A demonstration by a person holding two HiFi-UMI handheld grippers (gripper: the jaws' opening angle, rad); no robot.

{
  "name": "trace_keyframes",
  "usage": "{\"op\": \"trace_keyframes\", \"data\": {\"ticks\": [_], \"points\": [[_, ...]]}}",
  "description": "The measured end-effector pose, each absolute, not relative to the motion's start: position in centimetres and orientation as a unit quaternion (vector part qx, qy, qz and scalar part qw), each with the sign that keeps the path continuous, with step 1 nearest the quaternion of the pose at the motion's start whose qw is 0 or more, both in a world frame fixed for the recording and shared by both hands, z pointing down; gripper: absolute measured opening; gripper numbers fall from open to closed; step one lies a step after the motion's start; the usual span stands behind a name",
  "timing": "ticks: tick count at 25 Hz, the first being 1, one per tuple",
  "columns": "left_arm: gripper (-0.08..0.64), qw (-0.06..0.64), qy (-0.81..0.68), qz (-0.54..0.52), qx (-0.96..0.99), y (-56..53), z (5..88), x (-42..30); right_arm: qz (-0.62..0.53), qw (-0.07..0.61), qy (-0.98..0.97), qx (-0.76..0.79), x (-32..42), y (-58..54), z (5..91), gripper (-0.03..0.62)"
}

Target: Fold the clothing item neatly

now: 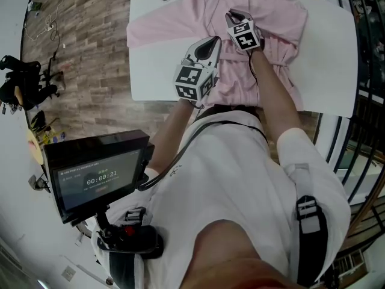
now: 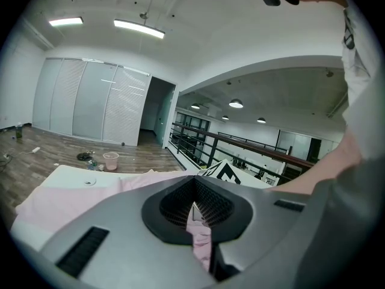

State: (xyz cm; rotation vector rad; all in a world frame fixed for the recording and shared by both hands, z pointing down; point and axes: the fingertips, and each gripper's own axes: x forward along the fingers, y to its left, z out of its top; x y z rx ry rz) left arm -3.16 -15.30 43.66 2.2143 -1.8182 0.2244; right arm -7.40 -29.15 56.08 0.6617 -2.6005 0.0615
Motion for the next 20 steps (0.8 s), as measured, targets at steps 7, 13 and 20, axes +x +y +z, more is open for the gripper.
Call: {"op": "trace_keyframes", "data": {"ticks": [7,13,20], "points": [[0.002,0.137,-0.635,0.078,0.757,-14.7,44.1,-3.8,0.018,0.232,-0.948,0.217,-8.9,-27.7,56.8,0.047],[0.002,0.139,-0.64,0.079,0.752,-14.5,44.3,-4.2,0.009,0.24,-0.951,0.195,-9.6,-26.6,57.3,0.048],[0.002,0.141,-0.642,0.078,0.75,-14.3,44.4,-4.2,0.001,0.251,-0.952,0.176,-10.1,-25.3,58.0,0.047]]}}
